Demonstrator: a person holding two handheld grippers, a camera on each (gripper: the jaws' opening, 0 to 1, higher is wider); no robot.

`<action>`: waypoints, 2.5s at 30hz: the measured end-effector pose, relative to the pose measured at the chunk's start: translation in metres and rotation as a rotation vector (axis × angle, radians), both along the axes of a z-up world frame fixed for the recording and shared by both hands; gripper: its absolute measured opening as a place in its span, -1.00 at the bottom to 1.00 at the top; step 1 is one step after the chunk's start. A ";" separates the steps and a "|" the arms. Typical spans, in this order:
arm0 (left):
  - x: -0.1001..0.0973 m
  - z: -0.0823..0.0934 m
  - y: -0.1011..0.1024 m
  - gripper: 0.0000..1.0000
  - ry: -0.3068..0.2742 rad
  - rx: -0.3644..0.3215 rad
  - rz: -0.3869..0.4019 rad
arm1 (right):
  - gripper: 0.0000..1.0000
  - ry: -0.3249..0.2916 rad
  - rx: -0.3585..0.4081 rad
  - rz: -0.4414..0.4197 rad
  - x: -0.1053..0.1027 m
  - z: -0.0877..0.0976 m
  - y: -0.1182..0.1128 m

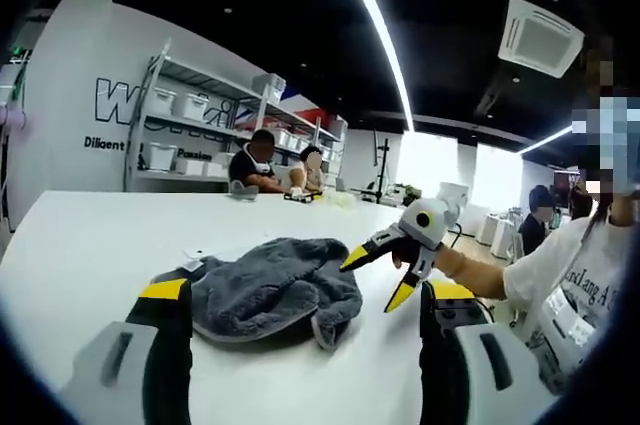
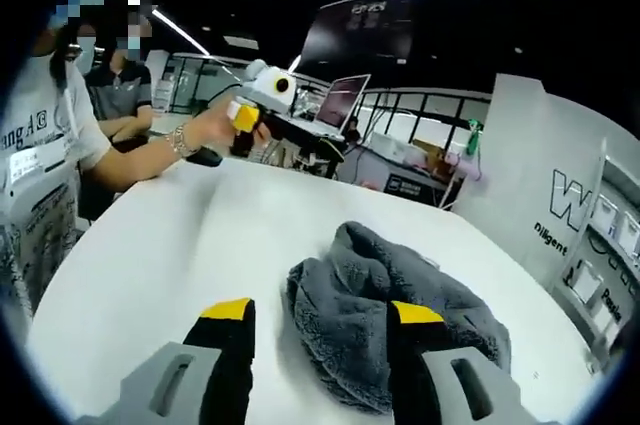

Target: Fold the towel on the table until its edges align and the towel forms a compact rectangular stack.

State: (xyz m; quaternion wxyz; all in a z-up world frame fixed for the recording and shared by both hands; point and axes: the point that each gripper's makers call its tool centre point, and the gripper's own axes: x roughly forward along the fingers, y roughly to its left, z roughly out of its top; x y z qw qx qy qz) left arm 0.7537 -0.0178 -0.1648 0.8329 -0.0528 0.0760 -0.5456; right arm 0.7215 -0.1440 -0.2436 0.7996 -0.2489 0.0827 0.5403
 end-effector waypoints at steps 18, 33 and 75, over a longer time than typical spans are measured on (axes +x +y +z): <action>0.007 -0.001 0.000 0.99 0.004 0.011 -0.003 | -0.86 0.000 -0.001 -0.034 0.023 -0.014 0.001; 0.006 -0.005 0.001 0.99 0.014 0.017 0.004 | -0.87 -0.135 0.011 -0.075 0.023 0.039 -0.002; 0.009 0.000 0.010 0.99 0.020 0.001 0.025 | -0.88 -0.363 0.354 -0.280 0.017 0.238 -0.074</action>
